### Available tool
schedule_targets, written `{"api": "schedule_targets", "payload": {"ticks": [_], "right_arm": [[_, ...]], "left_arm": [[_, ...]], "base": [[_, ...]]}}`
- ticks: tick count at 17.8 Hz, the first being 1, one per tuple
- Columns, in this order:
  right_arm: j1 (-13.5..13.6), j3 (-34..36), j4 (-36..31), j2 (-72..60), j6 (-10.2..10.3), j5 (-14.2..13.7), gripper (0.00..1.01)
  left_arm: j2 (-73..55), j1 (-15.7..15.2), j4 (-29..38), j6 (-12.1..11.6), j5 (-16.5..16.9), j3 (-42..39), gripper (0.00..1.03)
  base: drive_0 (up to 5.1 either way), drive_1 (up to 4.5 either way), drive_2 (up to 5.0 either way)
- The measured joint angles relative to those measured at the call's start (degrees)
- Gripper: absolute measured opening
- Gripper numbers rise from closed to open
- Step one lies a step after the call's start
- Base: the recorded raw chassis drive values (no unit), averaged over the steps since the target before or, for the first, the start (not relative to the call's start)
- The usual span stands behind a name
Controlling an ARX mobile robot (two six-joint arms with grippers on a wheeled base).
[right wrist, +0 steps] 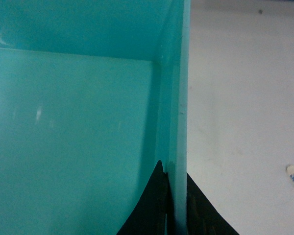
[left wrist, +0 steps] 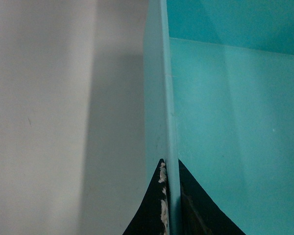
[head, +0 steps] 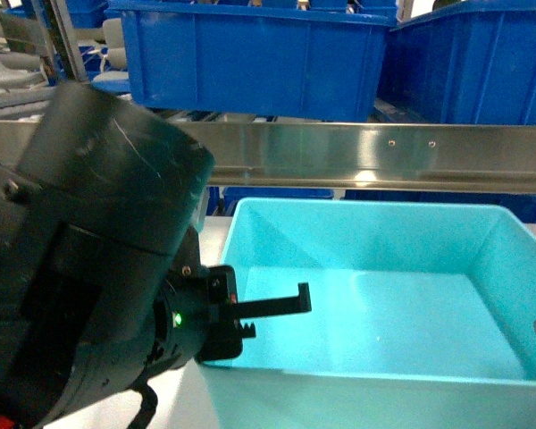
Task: Organize blue bins on left shelf correctly
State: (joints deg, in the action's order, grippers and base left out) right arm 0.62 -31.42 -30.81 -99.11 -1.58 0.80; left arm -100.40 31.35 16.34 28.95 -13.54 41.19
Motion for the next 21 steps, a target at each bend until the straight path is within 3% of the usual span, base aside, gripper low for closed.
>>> {"api": "schedule_targets", "payload": {"ticks": [6, 13, 21], "right_arm": [[-1.46, 1.84, 2.95, 10.43, -1.51, 1.79, 0.02], [-1.84, 2.16, 2.08, 11.02, -2.14, 2.47, 0.02], [-2.12, 2.19, 2.25, 10.99, -2.36, 2.71, 0.02]], "left_arm": [[5.16, 0.87, -1.16, -1.57, -1.16, 0.26, 0.02], [5.49, 1.05, -1.05, -2.23, -1.16, 0.28, 0.02], [5.53, 1.16, -1.25, -2.29, -1.22, 0.28, 0.02]], "base": [[0.0, 0.0, 0.0], [0.0, -0.58, 0.6], [-4.7, 0.81, 3.8]]}}
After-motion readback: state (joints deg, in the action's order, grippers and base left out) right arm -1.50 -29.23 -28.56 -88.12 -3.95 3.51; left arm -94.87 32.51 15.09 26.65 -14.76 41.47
